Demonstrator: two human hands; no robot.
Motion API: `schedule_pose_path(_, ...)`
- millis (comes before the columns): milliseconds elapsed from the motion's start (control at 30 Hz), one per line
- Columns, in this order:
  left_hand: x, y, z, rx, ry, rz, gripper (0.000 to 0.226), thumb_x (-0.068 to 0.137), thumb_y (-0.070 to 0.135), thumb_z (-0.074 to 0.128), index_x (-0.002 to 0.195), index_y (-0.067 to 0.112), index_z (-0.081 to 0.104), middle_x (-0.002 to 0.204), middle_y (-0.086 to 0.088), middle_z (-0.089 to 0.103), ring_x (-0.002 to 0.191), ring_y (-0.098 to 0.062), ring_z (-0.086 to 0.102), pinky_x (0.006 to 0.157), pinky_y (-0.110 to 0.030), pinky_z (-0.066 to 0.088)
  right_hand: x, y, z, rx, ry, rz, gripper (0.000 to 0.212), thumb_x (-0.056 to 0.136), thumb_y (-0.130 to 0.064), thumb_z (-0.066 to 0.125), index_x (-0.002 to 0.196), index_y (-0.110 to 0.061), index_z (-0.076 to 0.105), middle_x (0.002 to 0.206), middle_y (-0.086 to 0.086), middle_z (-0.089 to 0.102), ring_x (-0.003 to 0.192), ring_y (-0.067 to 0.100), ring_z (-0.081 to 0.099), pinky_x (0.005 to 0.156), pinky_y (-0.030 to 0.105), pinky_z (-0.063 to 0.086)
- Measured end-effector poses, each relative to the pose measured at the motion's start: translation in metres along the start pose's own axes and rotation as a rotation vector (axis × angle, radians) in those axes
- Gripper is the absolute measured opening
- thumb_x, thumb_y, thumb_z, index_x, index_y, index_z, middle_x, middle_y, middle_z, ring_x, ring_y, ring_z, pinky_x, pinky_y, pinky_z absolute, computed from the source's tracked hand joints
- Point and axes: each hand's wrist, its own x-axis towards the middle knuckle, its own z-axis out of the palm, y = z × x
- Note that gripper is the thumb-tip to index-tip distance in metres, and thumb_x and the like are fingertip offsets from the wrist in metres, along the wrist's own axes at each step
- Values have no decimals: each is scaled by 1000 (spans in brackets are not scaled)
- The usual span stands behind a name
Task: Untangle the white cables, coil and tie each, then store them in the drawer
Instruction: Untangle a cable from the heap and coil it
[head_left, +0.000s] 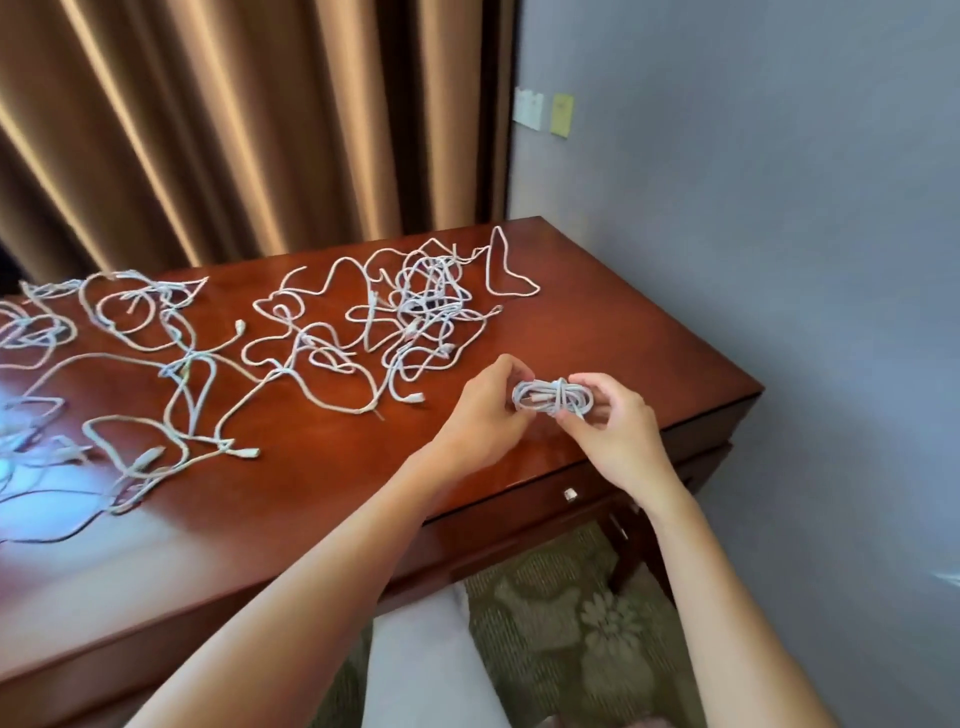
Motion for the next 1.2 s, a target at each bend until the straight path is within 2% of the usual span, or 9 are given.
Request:
schedule_pose_path(100, 23, 3, 23, 40, -36, -4, 28, 83, 7, 74, 106, 8, 57, 101, -5, 67, 83, -20, 63, 79, -40, 54, 17, 18, -10, -57, 35, 69, 39, 87, -19, 76, 124, -26, 65, 112, -7, 71, 109, 23, 66, 99, 46, 53)
schedule_pose_path(267, 53, 6, 55, 64, -25, 10, 23, 87, 6, 71, 105, 9, 57, 95, 1, 65, 73, -3, 55, 64, -15, 44, 37, 36, -20, -121, 103, 114, 35, 91, -13, 69, 123, -27, 64, 116, -1, 68, 116, 24, 61, 102, 47, 50)
schedule_pose_path(367, 66, 8, 68, 95, -44, 22, 25, 89, 8, 71, 107, 14, 56, 102, -2, 67, 85, -16, 61, 80, -34, 55, 43, 39, -26, -139, 147, 124, 35, 93, -8, 65, 125, -23, 63, 121, 3, 66, 120, 26, 58, 107, 39, 45)
schedule_pose_path(467, 70, 6, 75, 151, -67, 44, 29, 89, 14, 72, 109, 18, 52, 105, -2, 66, 89, -18, 62, 83, -43, 55, 44, 36, -29, -167, 168, 116, 38, 94, -4, 62, 129, -18, 62, 129, 6, 62, 124, 27, 54, 103, 28, 37)
schedule_pose_path(567, 67, -1, 72, 238, -67, 81, 34, 87, 20, 74, 109, 20, 49, 108, -2, 63, 96, -21, 58, 84, -42, 53, 41, 28, -29, -185, 134, 106, 47, 95, -1, 59, 139, -17, 55, 138, 5, 57, 131, 26, 47, 105, 27, 32)
schedule_pose_path(733, 57, -12, 47, 241, -58, 30, 39, 82, 23, 78, 108, 17, 49, 103, -1, 55, 93, -18, 53, 81, -31, 47, 38, 14, -23, -290, 95, 149, 63, 89, 7, 58, 145, -20, 46, 149, 1, 45, 138, 24, 38, 110, 45, 33)
schedule_pose_path(867, 45, -13, 18, 287, -103, 31, 21, 86, 18, 73, 98, 12, 57, 88, 0, 62, 82, -17, 57, 71, -27, 48, 32, -6, -14, -426, 184, 94, 49, 88, 3, 63, 133, -15, 57, 143, 4, 48, 137, 25, 42, 107, 46, 35)
schedule_pose_path(1000, 29, -12, -14, 302, -58, 19, 9, 89, 13, 68, 94, 11, 60, 84, -1, 64, 76, -16, 60, 67, -24, 50, 28, -42, 5, -368, 82, -29, 25, 95, -7, 60, 119, -13, 65, 127, 6, 59, 121, 25, 55, 100, 34, 41)
schedule_pose_path(1200, -8, -20, -83, 386, 64, -21, 4, 90, 11, 66, 89, 10, 63, 80, 0, 62, 70, -15, 55, 62, -24, 48, 20, -108, 57, -379, -45, -165, 14, 96, -17, 62, 107, -16, 72, 112, 5, 70, 109, 24, 61, 88, 34, 49)
